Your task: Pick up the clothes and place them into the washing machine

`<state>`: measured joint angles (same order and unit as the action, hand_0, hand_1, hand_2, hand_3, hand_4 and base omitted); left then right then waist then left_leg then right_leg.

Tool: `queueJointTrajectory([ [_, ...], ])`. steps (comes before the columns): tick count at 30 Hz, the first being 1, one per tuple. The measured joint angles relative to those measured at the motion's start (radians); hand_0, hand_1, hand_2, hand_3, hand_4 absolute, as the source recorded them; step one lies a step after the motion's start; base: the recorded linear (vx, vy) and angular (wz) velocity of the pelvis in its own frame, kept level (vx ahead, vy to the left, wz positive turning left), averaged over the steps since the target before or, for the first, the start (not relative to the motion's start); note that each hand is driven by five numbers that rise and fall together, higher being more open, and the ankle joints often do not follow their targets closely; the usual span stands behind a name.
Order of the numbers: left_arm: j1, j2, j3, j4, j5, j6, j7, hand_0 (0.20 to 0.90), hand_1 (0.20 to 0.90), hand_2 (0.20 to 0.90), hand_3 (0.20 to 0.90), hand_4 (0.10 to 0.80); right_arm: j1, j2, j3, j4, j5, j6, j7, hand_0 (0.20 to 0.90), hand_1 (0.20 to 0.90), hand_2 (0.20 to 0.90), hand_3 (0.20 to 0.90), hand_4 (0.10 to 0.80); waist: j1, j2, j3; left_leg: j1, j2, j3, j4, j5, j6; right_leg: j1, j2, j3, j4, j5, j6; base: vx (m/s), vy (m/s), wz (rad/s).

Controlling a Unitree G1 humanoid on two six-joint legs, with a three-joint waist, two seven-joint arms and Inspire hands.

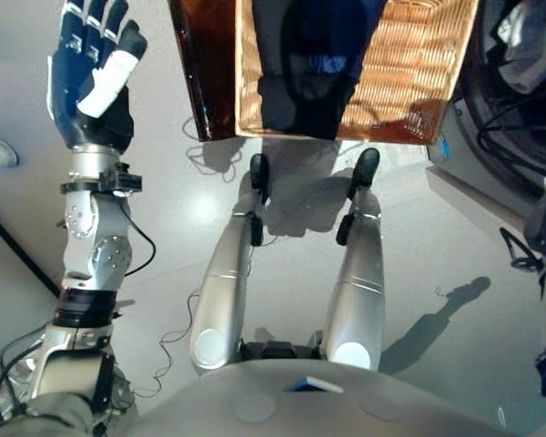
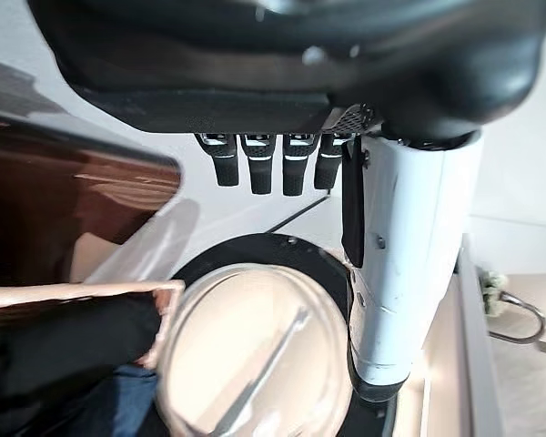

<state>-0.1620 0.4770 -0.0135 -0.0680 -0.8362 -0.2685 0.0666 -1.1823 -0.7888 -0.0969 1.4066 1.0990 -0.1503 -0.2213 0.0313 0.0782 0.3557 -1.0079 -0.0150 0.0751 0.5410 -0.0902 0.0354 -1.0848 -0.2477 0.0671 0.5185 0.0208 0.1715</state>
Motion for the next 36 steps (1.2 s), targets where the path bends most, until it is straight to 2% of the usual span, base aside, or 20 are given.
queueJointTrajectory([
  [6, 0.026, 0.003, -0.008, -0.004, 0.000, 0.000, -0.004, 0.900, 0.900, 0.900, 0.900, 0.800, 0.021, 0.029, 0.029, 0.000, -0.053, 0.020, 0.008, 0.900, 0.900, 0.900, 0.900, 0.800, 0.002, -0.004, -0.001, -0.001, 0.003, 0.000, 0.122, -0.064, 0.001, -0.007, -0.002, 0.022, 0.129, -0.075, -0.011, -0.024, -0.017, -0.02],
  [11, 0.071, 0.010, -0.003, -0.009, -0.001, 0.001, -0.005, 0.900, 0.900, 0.900, 0.900, 0.800, 0.039, 0.049, -0.024, -0.041, -0.032, 0.013, 0.027, 0.900, 0.900, 0.900, 0.900, 0.800, 0.000, -0.016, -0.019, -0.034, 0.003, 0.000, 0.129, -0.065, 0.000, -0.042, 0.000, 0.026, 0.137, -0.076, -0.012, 0.023, -0.004, 0.01],
  [14, 0.082, 0.011, 0.005, -0.008, -0.001, 0.000, -0.006, 0.900, 0.900, 0.900, 0.900, 0.800, 0.099, 0.066, 0.116, -0.115, -0.157, 0.014, 0.007, 0.900, 0.900, 0.900, 0.900, 0.800, -0.007, -0.027, -0.025, -0.026, 0.003, 0.003, 0.120, -0.063, 0.001, -0.035, 0.001, 0.026, 0.121, -0.064, 0.001, 0.036, -0.001, -0.04],
  [16, 0.085, 0.009, 0.008, 0.005, -0.001, 0.001, -0.007, 0.900, 0.900, 0.900, 0.900, 0.800, 0.164, 0.103, 0.153, -0.230, -0.277, 0.016, 0.017, 0.900, 0.900, 0.900, 0.900, 0.800, -0.018, -0.029, -0.024, -0.005, 0.004, 0.002, 0.106, -0.058, 0.000, -0.011, 0.004, 0.023, 0.098, -0.051, 0.007, 0.031, 0.009, -0.11],
  [20, 0.089, 0.005, 0.013, 0.022, 0.005, 0.000, -0.022, 0.900, 0.900, 0.900, 0.900, 0.800, 0.357, 0.155, 0.174, -0.495, -0.468, 0.010, 0.002, 0.900, 0.900, 0.900, 0.900, 0.800, -0.025, -0.031, -0.028, 0.090, 0.003, 0.006, 0.064, -0.060, 0.000, 0.074, 0.003, 0.023, 0.071, -0.050, 0.006, 0.044, 0.007, -0.08],
  [23, 0.103, -0.005, 0.019, 0.048, 0.018, 0.000, -0.022, 0.900, 0.900, 0.900, 0.900, 0.800, 0.412, 0.207, 0.164, -0.516, -0.508, -0.004, 0.001, 0.900, 0.900, 0.900, 0.900, 0.800, -0.026, -0.040, -0.052, 0.126, 0.003, 0.008, 0.041, -0.063, -0.003, 0.103, 0.001, 0.017, 0.063, -0.064, -0.009, 0.050, -0.003, -0.07],
  [24, 0.120, -0.019, 0.023, 0.063, 0.023, 0.000, -0.022, 0.900, 0.900, 0.900, 0.900, 0.800, 0.449, 0.236, 0.164, -0.524, -0.510, -0.004, 0.005, 0.900, 0.900, 0.900, 0.900, 0.800, -0.028, -0.043, -0.085, 0.127, 0.004, 0.008, 0.030, -0.062, -0.006, 0.105, 0.002, 0.014, 0.050, -0.069, -0.009, 0.052, -0.011, -0.03],
  [27, 0.152, -0.059, 0.026, 0.128, 0.047, 0.003, -0.021, 0.900, 0.900, 0.900, 0.900, 0.800, 0.546, 0.299, 0.172, -0.539, -0.512, 0.002, 0.018, 0.900, 0.900, 0.900, 0.900, 0.800, -0.030, -0.046, -0.107, 0.183, 0.006, -0.001, 0.000, -0.057, -0.009, 0.168, 0.005, -0.001, 0.012, -0.063, -0.006, 0.034, -0.012, -0.02],
  [28, 0.162, -0.068, 0.026, 0.144, 0.054, 0.003, -0.022, 0.900, 0.900, 0.900, 0.900, 0.800, 0.574, 0.308, 0.176, -0.550, -0.521, 0.003, 0.023, 0.900, 0.900, 0.900, 0.900, 0.800, -0.031, -0.049, -0.123, 0.189, 0.005, 0.001, -0.009, -0.052, -0.009, 0.175, 0.005, -0.002, -0.002, -0.050, 0.004, -0.006, -0.023, -0.06],
  [29, 0.164, -0.076, 0.027, 0.156, 0.059, 0.004, -0.019, 0.900, 0.900, 0.900, 0.900, 0.800, 0.597, 0.315, 0.180, -0.559, -0.532, 0.003, 0.026, 0.900, 0.900, 0.900, 0.900, 0.800, -0.030, -0.047, -0.129, 0.202, 0.007, 0.000, -0.025, -0.054, -0.008, 0.190, 0.005, -0.006, -0.019, -0.055, -0.005, 0.006, -0.027, -0.07],
  [31, 0.190, -0.115, 0.037, 0.209, 0.069, 0.015, -0.015, 0.900, 0.900, 0.900, 0.900, 0.800, 0.685, 0.355, 0.182, -0.594, -0.562, 0.004, 0.029, 0.900, 0.900, 0.900, 0.900, 0.800, -0.039, -0.048, -0.133, 0.285, 0.006, -0.005, -0.092, -0.028, -0.008, 0.283, 0.004, -0.023, -0.098, -0.019, 0.009, 0.130, -0.048, -0.02],
  [36, 0.230, -0.133, 0.037, 0.281, 0.129, 0.039, -0.013, 0.900, 0.900, 0.900, 0.900, 0.800, 0.828, 0.372, 0.222, -0.675, -0.632, 0.024, 0.048, 0.900, 0.900, 0.900, 0.900, 0.800, -0.046, -0.058, -0.145, 0.469, 0.008, -0.026, -0.225, 0.004, -0.015, 0.482, 0.006, -0.071, -0.228, -0.004, -0.002, 0.152, -0.058, 0.01],
])
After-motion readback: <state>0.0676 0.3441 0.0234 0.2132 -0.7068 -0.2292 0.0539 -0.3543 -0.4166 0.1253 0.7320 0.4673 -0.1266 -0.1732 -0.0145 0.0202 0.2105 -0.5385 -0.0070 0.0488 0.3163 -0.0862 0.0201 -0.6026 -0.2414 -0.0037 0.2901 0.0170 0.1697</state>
